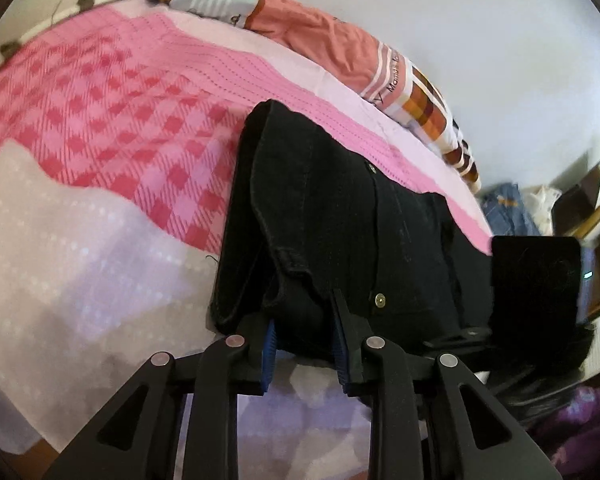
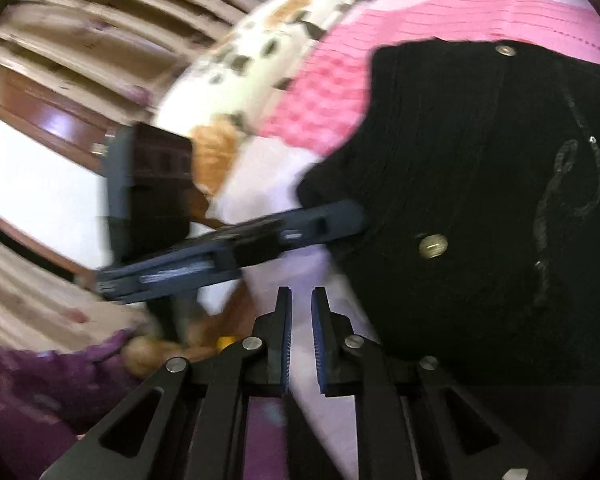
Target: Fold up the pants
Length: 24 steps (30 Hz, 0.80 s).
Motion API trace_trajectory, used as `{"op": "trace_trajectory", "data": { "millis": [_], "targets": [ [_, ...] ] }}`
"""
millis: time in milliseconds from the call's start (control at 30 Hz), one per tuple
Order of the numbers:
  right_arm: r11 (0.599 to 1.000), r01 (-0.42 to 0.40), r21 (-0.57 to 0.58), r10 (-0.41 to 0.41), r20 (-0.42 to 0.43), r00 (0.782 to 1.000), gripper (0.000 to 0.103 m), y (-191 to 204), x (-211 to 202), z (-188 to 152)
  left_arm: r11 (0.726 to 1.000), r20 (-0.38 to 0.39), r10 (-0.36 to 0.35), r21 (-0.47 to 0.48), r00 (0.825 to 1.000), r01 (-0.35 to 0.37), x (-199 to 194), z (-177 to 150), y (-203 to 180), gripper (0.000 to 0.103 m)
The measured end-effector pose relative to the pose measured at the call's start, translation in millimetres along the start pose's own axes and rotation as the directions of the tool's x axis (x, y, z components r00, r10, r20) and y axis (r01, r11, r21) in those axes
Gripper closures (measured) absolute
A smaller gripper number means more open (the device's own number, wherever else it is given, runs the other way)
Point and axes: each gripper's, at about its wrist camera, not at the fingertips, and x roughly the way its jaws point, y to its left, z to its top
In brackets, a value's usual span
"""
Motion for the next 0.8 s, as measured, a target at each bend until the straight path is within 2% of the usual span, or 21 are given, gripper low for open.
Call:
{"op": "trace_trajectory", "data": {
  "millis": [67,100,233,300,367,433,467,500,533,633,733,800],
  "targets": [
    [0.998,-0.066,0.004,0.065,0.038,0.997,0.091,4.9,-12.2,-0.5,1.0,0.005,-0.011,-0.018,1.0,0.011,1.7,-0.1,2.2,0.076],
    [0.999,-0.049,-0.011,0.049,0.063,0.997,0.091,7.8,-19.0,1.1,0.999,0.006,-0.023,-0.032,1.0,0.023,2.0,0.1,3.9,0.076],
    [0.992,0.12,-0.028,-0.117,0.092,0.989,0.091,0.4,-21.4,9.8,0.998,0.009,-0.044,-0.045,0.999,0.044,1.7,-0.3,7.8,0.074],
    [0.985,0.166,-0.049,-0.163,0.05,0.985,0.091,-4.2,-5.0,12.7,0.998,0.008,-0.046,-0.052,0.999,0.046,1.8,-0.4,7.5,0.073],
    [0.963,0.251,-0.095,-0.253,-0.006,0.968,0.093,-5.0,14.5,7.1,0.996,0.008,-0.043,-0.073,0.999,0.043,-1.2,0.7,8.9,0.073],
    [0.96,0.261,-0.105,-0.261,0.008,0.965,0.094,-5.8,15.0,3.2,0.996,0.016,-0.009,-0.085,1.0,0.01,-10.3,4.9,9.9,0.072],
    [0.961,0.259,-0.099,-0.26,0.005,0.966,0.094,-7.0,14.1,4.6,0.996,0.033,0.047,-0.079,0.998,-0.044,-19.5,8.3,10.5,0.061],
    [0.962,0.257,-0.096,-0.258,-0.001,0.966,0.094,-8.1,13.9,5.7,0.992,0.047,0.106,-0.073,0.993,-0.103,-26.5,11.4,11.6,0.035],
    [0.963,0.252,-0.091,-0.254,-0.003,0.967,0.095,-9.0,13.3,6.2,0.984,0.071,0.168,-0.067,0.983,-0.164,-36.0,14.9,14.5,0.027],
    [0.968,0.241,-0.073,-0.241,0.007,0.97,0.095,-9.9,11.3,5.9,0.989,0.065,0.142,-0.054,0.988,-0.138,-46.1,20.5,19.4,0.024],
    [0.981,0.191,-0.021,-0.19,0.05,0.981,0.097,-15.7,8.9,6.3,0.995,0.035,0.099,0.024,0.994,-0.1,-41.1,20.3,6.2,0.021],
    [0.983,0.185,-0.009,-0.184,0.053,0.981,0.098,-19.6,10.9,7.4,0.99,-0.01,0.125,0.067,0.992,-0.125,-27.3,19.8,-0.4,0.021]
  ]
}}
